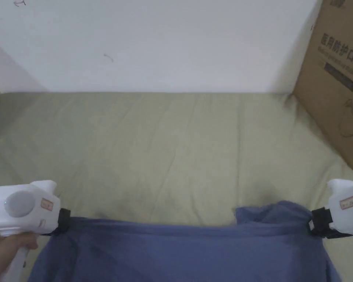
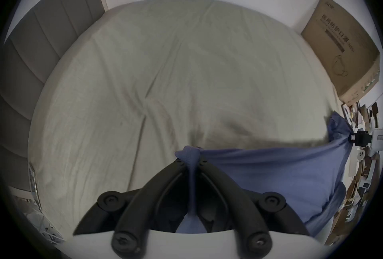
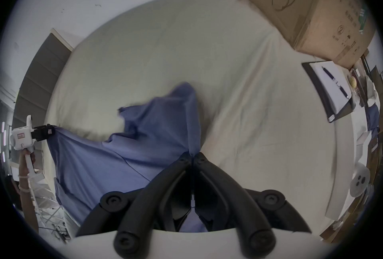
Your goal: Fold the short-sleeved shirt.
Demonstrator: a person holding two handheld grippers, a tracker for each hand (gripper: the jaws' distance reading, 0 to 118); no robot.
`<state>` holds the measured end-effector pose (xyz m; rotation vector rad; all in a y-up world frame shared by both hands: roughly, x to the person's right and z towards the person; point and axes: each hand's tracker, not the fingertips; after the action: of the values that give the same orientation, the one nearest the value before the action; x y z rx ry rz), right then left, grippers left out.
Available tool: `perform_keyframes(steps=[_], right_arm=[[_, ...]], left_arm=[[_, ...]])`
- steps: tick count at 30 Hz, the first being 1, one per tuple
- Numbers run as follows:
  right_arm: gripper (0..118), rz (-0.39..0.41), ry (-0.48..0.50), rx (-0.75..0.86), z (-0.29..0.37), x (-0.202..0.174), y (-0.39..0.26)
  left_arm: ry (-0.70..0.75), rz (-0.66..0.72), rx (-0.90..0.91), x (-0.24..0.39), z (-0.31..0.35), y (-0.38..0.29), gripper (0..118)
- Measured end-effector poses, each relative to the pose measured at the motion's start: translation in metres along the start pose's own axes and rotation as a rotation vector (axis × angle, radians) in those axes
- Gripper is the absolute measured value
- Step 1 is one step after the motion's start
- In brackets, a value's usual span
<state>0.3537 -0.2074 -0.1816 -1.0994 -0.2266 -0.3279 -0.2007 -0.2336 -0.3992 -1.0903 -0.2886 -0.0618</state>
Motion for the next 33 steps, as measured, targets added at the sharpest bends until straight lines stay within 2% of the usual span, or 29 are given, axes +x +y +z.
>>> perform_keyframes(steps=[2, 5, 11, 16, 19, 21, 22, 23, 24, 25, 26, 27, 28, 31, 32, 33], right_arm=[[0, 0.040, -0.008, 0.039, 0.026, -0.004, -0.008], [0, 0.044, 0.020, 0.086, 0.067, -0.005, -0.029], [0, 0.081, 0.033, 0.110, 0.118, -0.005, -0.116], [0, 0.070, 0.060, -0.026, 0.095, 0.005, -0.203], [0, 0.026, 0.032, -0.094, 0.063, 0.016, -0.237], [0, 0.036, 0.012, -0.100, 0.048, 0.016, -0.251], [0, 0.053, 0.012, -0.093, 0.045, 0.014, -0.254], [7, 0.070, 0.005, -0.069, 0.046, 0.012, -0.256], [26, 0.081, -0.030, -0.047, 0.048, 0.010, -0.257], [65, 0.097, -0.076, -0.042, 0.051, 0.008, -0.257], [94, 0.110, -0.098, -0.039, 0.057, 0.006, -0.257], [103, 0.116, -0.085, -0.017, 0.066, 0.005, -0.258], [99, 0.123, -0.084, 0.016, 0.076, 0.005, -0.257], [94, 0.121, -0.114, 0.097, 0.106, -0.008, -0.257], [88, 0.132, -0.096, 0.151, 0.114, -0.014, -0.257], [77, 0.141, -0.072, 0.210, 0.123, -0.023, -0.257]], left_arm=[[-0.010, -0.014, 0.041, -0.002, 0.027, -0.008, 2], [-0.034, -0.023, 0.128, -0.005, 0.079, -0.030, 2], [-0.063, -0.053, 0.180, -0.018, 0.157, -0.115, 2], [-0.057, -0.016, 0.093, -0.036, 0.147, -0.192, 2], [-0.059, -0.011, 0.035, -0.036, 0.124, -0.230, 2], [-0.042, -0.047, -0.002, -0.035, 0.112, -0.249, 3], [-0.030, -0.056, -0.001, -0.035, 0.107, -0.254, 9], [-0.029, -0.048, 0.002, -0.035, 0.106, -0.257, 25], [-0.010, -0.024, 0.016, -0.037, 0.106, -0.260, 51], [0.012, 0.015, 0.034, -0.041, 0.108, -0.261, 86], [-0.003, 0.054, 0.059, -0.046, 0.113, -0.262, 103], [-0.045, 0.105, 0.100, -0.059, 0.114, -0.261, 108], [-0.091, 0.157, 0.134, -0.067, 0.121, -0.260, 109], [-0.166, 0.258, 0.168, -0.080, 0.143, -0.259, 109], [-0.170, 0.274, 0.179, -0.082, 0.148, -0.259, 109], [-0.182, 0.280, 0.189, -0.084, 0.154, -0.260, 107]])
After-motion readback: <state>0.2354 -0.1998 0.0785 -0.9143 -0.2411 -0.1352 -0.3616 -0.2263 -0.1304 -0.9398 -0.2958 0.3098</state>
